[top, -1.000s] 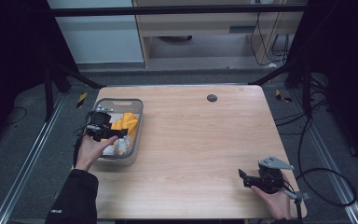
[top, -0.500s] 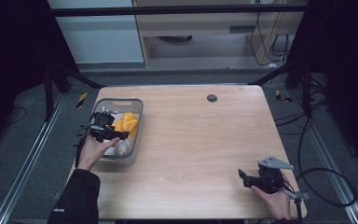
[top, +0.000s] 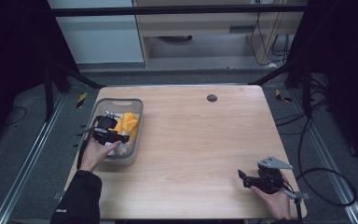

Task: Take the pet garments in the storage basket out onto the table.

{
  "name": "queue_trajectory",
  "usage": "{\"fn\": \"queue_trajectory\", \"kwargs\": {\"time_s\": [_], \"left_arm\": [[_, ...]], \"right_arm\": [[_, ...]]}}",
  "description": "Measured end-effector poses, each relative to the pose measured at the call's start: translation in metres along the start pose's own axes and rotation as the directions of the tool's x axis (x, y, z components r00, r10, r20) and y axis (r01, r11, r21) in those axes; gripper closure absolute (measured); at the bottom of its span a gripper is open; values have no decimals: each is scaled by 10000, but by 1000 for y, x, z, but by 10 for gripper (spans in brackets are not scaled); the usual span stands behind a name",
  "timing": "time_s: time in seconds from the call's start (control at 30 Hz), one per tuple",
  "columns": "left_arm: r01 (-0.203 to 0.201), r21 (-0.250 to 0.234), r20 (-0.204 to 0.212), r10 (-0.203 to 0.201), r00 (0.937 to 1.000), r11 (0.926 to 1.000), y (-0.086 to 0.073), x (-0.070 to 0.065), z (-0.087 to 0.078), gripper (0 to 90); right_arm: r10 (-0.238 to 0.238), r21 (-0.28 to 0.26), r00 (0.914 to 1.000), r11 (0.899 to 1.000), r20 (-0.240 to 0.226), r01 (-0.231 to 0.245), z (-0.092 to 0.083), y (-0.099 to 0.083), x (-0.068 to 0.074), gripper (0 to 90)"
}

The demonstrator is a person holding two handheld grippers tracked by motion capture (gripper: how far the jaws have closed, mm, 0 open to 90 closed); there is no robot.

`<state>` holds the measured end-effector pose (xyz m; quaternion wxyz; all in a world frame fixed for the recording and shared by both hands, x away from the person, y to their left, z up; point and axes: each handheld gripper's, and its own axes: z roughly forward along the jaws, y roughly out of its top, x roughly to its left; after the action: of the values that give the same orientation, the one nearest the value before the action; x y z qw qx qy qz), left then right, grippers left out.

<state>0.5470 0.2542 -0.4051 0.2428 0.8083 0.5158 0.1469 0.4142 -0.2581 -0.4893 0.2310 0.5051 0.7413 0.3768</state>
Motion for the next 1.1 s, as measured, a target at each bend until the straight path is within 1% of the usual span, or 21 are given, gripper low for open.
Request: {"fn": "queue_trajectory", "kwargs": {"time_s": [0.17,0.2,0.27,0.37,0.43,0.47,0.57,0.77,0.97,1.03,1.1], "left_arm": [[47,186,1,-47,10000,9998,0,0,3,471],[23,311,0,-23,10000,9995,0,-1,4,494],[24,379,-21,-23,10000,9993,0,-1,5,510],[116,535,-69,-112,9999,9985,-1,-1,8,528],[103,684,-22,-102,9999,9976,-1,-1,10,549],[69,844,-70,-63,10000,9964,-1,-2,13,575],[56,894,-60,-51,10000,9960,-2,-2,14,594],[148,993,-57,-143,9999,9949,-2,-2,15,667],[222,1144,-108,-211,9997,9932,-1,-2,16,753],[257,1175,-165,-239,9996,9927,-1,-2,16,763],[203,1206,-204,-180,9996,9925,0,-2,16,782]], "right_arm": [[-2,35,10000,10000,-31,2,0,0,0,146],[22,69,10000,10000,-56,-21,0,0,1,146],[-44,50,10000,10000,-23,44,1,0,0,146],[-46,67,10000,10000,-30,46,1,0,0,146],[-40,80,10000,10000,-40,41,1,0,0,146],[-70,102,10000,9999,-41,70,1,0,0,145],[-53,120,10000,9999,-46,54,1,0,1,145],[-23,163,9999,9999,-109,24,1,0,1,145],[-47,173,9999,9998,-151,50,1,0,2,145],[-39,179,9999,9998,-147,41,1,0,2,145],[-53,178,9999,9998,-146,56,1,0,2,145]]}}
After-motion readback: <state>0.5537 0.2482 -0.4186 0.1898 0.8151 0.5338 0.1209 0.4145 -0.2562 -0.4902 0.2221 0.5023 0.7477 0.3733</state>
